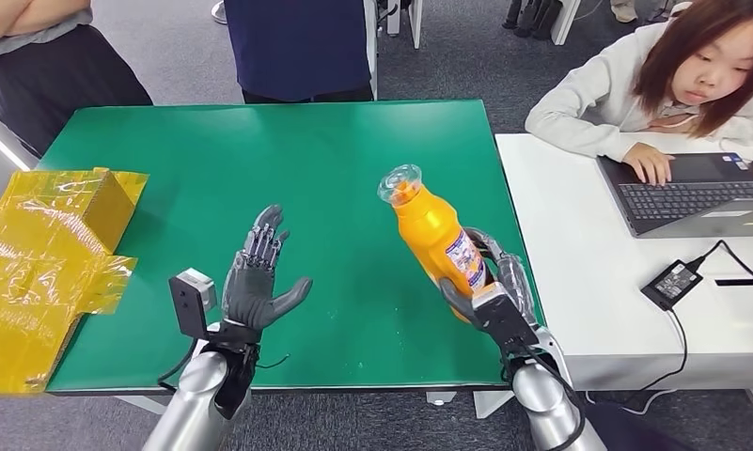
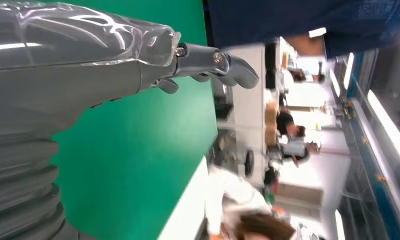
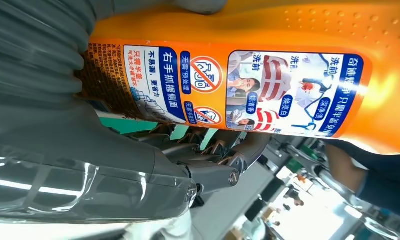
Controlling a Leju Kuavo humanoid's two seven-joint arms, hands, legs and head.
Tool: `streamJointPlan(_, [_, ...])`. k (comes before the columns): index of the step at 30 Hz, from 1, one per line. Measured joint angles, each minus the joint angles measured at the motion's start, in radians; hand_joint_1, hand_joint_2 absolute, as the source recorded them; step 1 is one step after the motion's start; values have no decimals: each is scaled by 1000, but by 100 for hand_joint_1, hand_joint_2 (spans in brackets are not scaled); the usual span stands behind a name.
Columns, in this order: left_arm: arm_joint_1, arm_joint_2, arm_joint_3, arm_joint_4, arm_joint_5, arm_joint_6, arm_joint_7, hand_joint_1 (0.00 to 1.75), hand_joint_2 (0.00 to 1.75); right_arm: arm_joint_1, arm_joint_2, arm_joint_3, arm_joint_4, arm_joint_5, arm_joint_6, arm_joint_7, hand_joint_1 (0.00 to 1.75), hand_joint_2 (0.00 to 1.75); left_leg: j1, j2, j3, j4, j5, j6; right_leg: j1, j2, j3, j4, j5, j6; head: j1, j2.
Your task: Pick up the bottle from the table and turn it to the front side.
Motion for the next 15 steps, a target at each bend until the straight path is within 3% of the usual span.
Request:
streamJointPlan(11, [-254, -23, 0, 225, 189, -236, 109, 0, 175, -253, 77, 123, 113, 19, 24, 14, 175, 175, 0, 0, 0, 0, 3, -1, 0, 1, -1, 1, 2, -2, 0, 0])
streamJointPlan(15, [-298, -20, -3, 243, 239, -284, 135, 0, 175, -316, 108, 146, 179, 13, 27, 13, 175, 175, 0, 0, 0, 0, 3, -1, 0, 0, -1, 1, 2, -2, 0, 0])
